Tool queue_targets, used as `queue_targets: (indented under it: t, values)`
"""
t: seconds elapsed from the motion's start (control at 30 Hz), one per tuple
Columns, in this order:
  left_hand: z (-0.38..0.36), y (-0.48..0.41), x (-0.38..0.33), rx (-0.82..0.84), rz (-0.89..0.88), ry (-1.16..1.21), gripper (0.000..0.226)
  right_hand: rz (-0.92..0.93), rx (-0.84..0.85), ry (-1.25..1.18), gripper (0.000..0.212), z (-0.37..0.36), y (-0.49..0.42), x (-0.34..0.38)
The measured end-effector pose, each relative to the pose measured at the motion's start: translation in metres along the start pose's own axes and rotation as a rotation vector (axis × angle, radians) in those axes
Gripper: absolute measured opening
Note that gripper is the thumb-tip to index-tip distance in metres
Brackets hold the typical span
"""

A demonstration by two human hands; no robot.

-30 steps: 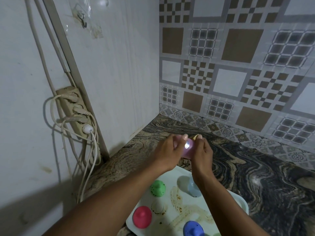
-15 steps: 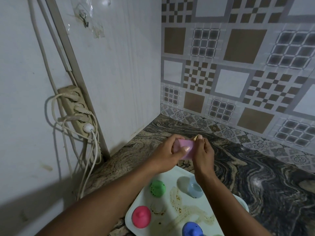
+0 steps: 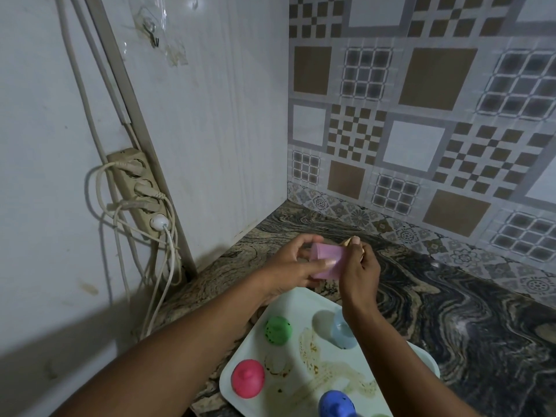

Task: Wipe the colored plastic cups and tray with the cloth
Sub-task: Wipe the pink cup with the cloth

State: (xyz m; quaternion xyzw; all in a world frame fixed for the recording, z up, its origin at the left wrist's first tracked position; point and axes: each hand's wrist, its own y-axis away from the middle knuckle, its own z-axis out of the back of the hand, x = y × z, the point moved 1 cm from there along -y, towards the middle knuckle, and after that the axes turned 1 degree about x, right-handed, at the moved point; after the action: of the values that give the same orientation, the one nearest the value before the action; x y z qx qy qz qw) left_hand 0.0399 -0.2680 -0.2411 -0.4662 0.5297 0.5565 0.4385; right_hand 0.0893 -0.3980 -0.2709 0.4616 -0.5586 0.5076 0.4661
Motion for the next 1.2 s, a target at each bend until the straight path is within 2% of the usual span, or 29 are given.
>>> queue_targets:
  t: [0.07,0.13,0.23,0.33,0.4,0.47,0.57,0.6,0.63,0.7,0.77,0.8,0.87,0.9,0.93,1.0,1.03,1.07,1.17,1.2]
  values:
    - [-0.003,0.0,-0.004,-0.05,0.052,0.036,0.04,0.033,0.003,0.011,0.042,-0.001,0.003,0.003]
    - [-0.002,-0.003,-0.001,-0.06,-0.024,-0.066,0.035,0.034,0.003,0.007,0.042,-0.001,0.002,0.0]
    - [0.0,0.004,0.001,-0.027,-0.166,-0.223,0.052,-0.042,0.015,-0.038,0.044,-0.002,-0.001,-0.004]
    - [0.003,0.009,0.005,-0.111,-0.122,-0.145,0.061,-0.048,0.026,-0.057,0.044,-0.007,0.002,-0.002]
    - [0.006,0.01,0.008,-0.15,-0.059,-0.038,0.054,-0.054,0.03,-0.076,0.042,-0.013,0.007,0.0]
    - [0.016,0.012,0.008,-0.148,-0.081,-0.097,0.049,-0.106,0.042,-0.087,0.039,-0.018,0.009,-0.001]
    - [0.035,0.017,0.009,-0.143,-0.139,-0.173,0.057,-0.197,0.048,-0.134,0.04,-0.019,0.009,0.0]
    - [0.043,0.018,0.01,-0.147,-0.135,-0.179,0.059,-0.125,0.055,-0.117,0.041,-0.017,0.012,0.002]
    - [0.051,0.02,0.01,-0.148,-0.125,-0.183,0.06,0.025,0.084,-0.065,0.041,-0.018,0.017,0.005]
    - [0.06,0.022,0.011,-0.128,-0.112,-0.185,0.06,0.318,0.227,0.111,0.039,-0.025,0.034,0.013]
    - [0.068,0.023,0.011,-0.083,-0.123,-0.224,0.059,0.4,0.359,0.248,0.04,-0.038,0.035,0.003]
    - [0.073,0.024,0.01,-0.051,-0.134,-0.253,0.059,0.334,0.398,0.251,0.043,-0.043,0.032,0.0]
    - [0.084,0.027,0.009,-0.019,-0.146,-0.29,0.061,-0.039,0.445,0.064,0.05,-0.052,0.023,0.001]
    - [0.09,0.027,0.008,-0.028,-0.142,-0.301,0.062,-0.162,0.393,0.012,0.05,-0.054,0.021,0.0]
    - [0.096,0.028,0.007,-0.039,-0.14,-0.307,0.065,-0.142,0.342,0.023,0.049,-0.057,0.024,0.004]
    - [0.107,0.024,0.008,-0.045,-0.155,-0.328,0.068,0.086,0.313,0.149,0.045,-0.065,0.034,0.008]
    - [0.11,0.023,0.009,-0.039,-0.164,-0.348,0.067,0.131,0.34,0.186,0.045,-0.071,0.039,0.007]
    - [0.114,0.021,0.012,-0.028,-0.16,-0.372,0.066,0.092,0.36,0.211,0.047,-0.076,0.043,0.002]
    - [0.129,0.018,0.023,-0.042,-0.138,-0.476,0.064,-0.431,0.353,0.057,0.049,-0.077,0.035,-0.017]
    - [0.135,0.018,0.026,-0.052,-0.139,-0.541,0.065,-0.551,0.339,0.007,0.048,-0.074,0.036,-0.019]
